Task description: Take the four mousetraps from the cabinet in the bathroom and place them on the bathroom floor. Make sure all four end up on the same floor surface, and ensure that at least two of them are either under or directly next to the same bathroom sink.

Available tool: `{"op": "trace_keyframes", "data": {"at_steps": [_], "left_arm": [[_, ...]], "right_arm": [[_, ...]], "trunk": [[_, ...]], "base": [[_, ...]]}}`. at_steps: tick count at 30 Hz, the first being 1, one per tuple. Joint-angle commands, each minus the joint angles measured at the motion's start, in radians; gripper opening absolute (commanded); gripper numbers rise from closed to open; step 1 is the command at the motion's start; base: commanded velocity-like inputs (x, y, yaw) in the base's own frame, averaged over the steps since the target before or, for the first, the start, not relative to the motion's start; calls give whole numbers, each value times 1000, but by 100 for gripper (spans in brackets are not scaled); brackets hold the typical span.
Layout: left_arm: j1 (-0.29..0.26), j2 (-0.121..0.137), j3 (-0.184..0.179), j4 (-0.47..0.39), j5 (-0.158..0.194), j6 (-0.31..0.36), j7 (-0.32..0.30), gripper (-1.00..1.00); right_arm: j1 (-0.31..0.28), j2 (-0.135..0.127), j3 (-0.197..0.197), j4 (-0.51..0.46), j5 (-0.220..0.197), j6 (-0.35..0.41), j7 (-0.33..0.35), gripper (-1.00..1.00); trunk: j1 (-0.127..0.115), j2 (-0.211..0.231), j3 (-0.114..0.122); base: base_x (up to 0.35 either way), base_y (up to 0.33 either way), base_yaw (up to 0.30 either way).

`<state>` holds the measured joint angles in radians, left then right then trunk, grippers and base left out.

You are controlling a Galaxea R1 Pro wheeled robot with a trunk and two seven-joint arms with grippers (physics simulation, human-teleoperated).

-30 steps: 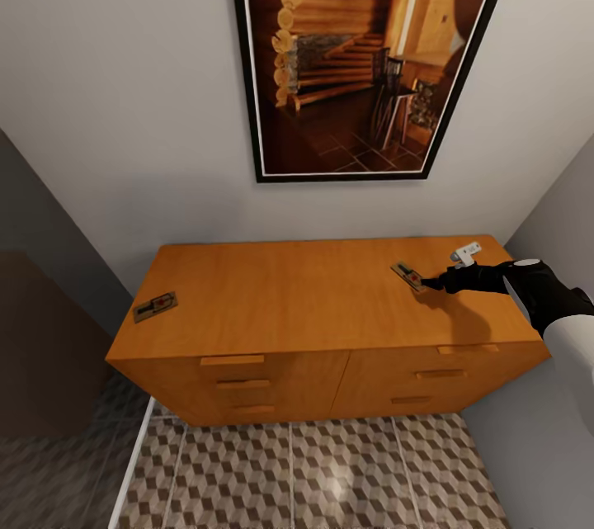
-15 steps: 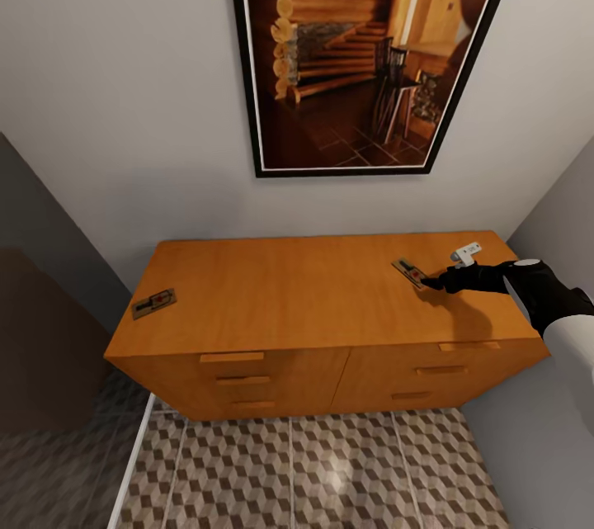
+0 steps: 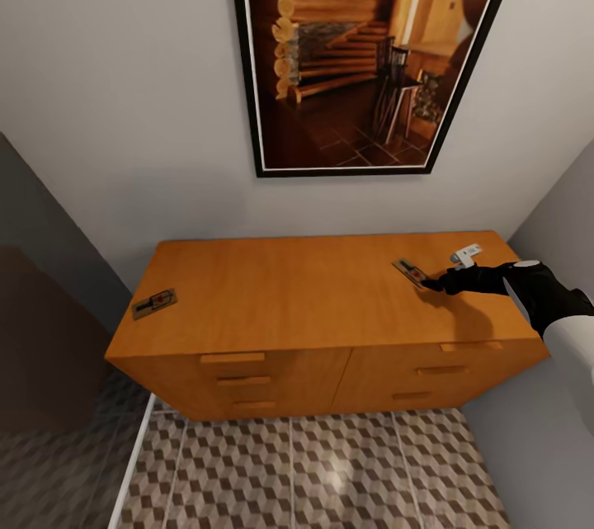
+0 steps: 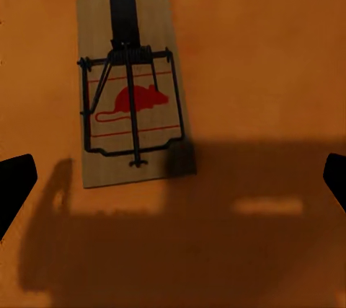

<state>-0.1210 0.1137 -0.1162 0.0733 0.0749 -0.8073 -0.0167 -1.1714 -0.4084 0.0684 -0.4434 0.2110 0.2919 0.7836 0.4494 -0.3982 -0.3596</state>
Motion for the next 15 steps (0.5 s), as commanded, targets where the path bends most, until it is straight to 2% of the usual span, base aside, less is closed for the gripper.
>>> {"op": "trace_keyframes", "data": {"at_steps": [1,15], "left_arm": [[-2,0,-8,4,8,-6,-2,100],[-2,0,-8,4,8,-6,-2,100]], "right_arm": [[-1,-1,3,-2,4,4,3,100],[-1,-1,2,-1,4,4,3,100]], "trunk": [[1,-2,-2],[1,-2,-2]], "base": [[51,71,0],[18,26,0]]}}
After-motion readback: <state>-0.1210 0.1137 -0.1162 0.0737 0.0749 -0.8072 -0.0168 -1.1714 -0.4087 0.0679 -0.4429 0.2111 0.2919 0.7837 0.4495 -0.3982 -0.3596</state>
